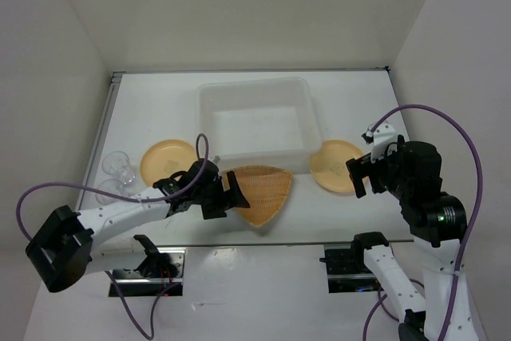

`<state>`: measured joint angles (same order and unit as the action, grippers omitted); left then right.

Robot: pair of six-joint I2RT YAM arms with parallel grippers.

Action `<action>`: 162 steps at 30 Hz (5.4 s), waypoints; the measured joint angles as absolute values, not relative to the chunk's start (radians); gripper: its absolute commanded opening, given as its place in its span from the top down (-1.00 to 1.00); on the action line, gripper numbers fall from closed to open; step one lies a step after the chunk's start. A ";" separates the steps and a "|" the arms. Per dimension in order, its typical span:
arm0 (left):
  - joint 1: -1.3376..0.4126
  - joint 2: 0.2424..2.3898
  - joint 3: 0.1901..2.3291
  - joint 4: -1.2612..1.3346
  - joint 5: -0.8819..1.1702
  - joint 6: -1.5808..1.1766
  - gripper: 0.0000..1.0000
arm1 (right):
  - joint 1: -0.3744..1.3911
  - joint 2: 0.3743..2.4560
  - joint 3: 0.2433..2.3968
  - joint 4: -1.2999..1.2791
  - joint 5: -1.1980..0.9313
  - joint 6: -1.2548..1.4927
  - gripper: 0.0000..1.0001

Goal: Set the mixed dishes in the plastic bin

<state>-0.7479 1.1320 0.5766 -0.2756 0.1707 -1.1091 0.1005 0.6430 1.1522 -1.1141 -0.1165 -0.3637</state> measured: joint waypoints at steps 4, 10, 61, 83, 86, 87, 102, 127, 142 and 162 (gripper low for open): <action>-0.748 1.224 0.553 -0.140 0.194 -1.182 -1.00 | 0.101 0.644 1.152 -1.112 -0.117 -0.360 -0.97; -0.748 1.280 0.508 0.014 0.217 -1.267 -1.00 | 0.101 0.647 1.151 -1.110 -0.116 -0.360 -0.97; -0.442 1.591 1.459 -0.433 0.326 -1.113 1.00 | 0.101 0.623 1.118 -1.089 -0.065 -0.326 -0.97; -0.535 2.013 1.587 -0.345 -0.036 -1.586 0.95 | 0.101 0.585 1.118 -1.085 -0.064 -0.325 -0.97; -0.536 2.013 1.558 -0.335 -0.051 -1.612 0.81 | 0.101 0.585 1.116 -1.085 -0.064 -0.325 -0.97; -0.536 2.013 1.547 -0.332 -0.052 -1.621 0.75 | 0.101 0.584 1.112 -1.084 -0.064 -0.326 -0.97; -0.562 2.016 1.547 -0.319 -0.038 -1.580 -1.00 | 0.101 0.577 1.103 -1.081 -0.030 -0.303 -0.97; -0.706 1.388 1.707 -0.830 -0.244 -0.660 -1.00 | -0.057 1.239 1.117 -0.849 0.256 -0.368 -0.97; -0.707 0.986 1.430 -0.876 -0.268 -0.777 -1.00 | -0.455 1.866 1.355 -0.875 -0.254 -0.493 -0.97; -0.704 0.985 1.354 -0.868 -0.222 -0.847 -1.00 | -0.453 2.067 1.423 -1.055 -0.570 -0.630 -0.13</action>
<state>-0.7036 0.9852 1.3544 -0.8680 -0.2218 -0.8471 -0.4530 2.0670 1.4235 -1.0550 -0.5697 -0.6296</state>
